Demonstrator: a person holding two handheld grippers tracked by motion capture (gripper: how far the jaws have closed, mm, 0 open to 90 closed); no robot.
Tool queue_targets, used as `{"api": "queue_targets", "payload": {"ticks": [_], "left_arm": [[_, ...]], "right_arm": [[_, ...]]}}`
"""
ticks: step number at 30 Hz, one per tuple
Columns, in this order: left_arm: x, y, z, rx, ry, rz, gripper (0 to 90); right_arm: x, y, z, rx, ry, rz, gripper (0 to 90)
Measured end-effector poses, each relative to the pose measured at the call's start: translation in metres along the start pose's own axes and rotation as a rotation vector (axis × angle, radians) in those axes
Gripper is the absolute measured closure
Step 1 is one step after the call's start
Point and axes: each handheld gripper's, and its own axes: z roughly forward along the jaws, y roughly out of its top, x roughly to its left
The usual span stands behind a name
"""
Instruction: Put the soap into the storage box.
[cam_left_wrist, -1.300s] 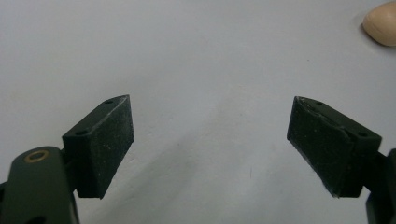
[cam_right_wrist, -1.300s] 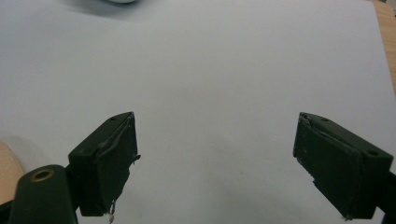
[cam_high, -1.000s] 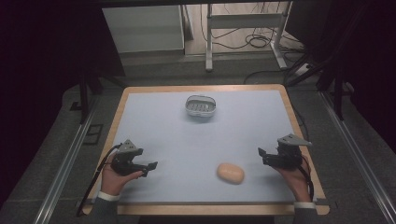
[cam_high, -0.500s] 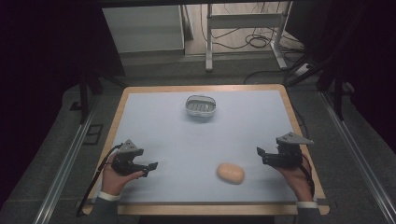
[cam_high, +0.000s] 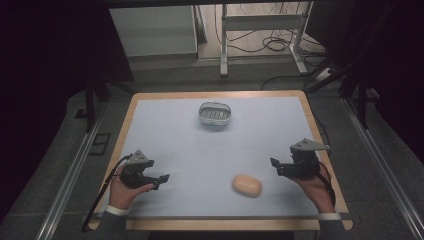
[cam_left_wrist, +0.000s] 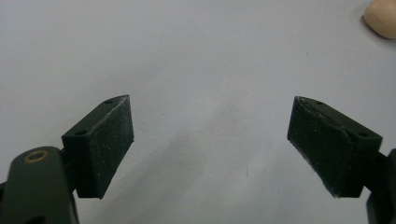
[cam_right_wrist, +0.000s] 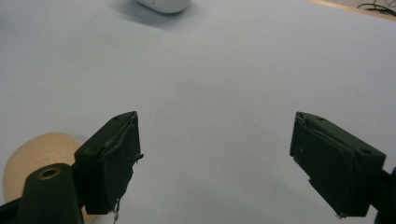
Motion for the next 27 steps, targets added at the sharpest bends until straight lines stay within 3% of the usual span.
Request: {"api": "queue_targets", "payload": {"ticks": [16, 27], "left_arm": [[-0.001, 0.000, 0.001, 0.003, -0.001, 0.006, 14.8], [-0.001, 0.000, 0.002, 0.009, -0.004, 0.004, 14.8]], "right_arm": [[0.022, 0.014, 0.006, 0.082, 0.091, -0.072, 18.0], [0.036, 0.017, 0.014, 0.148, 0.129, -0.115, 18.4]]}}
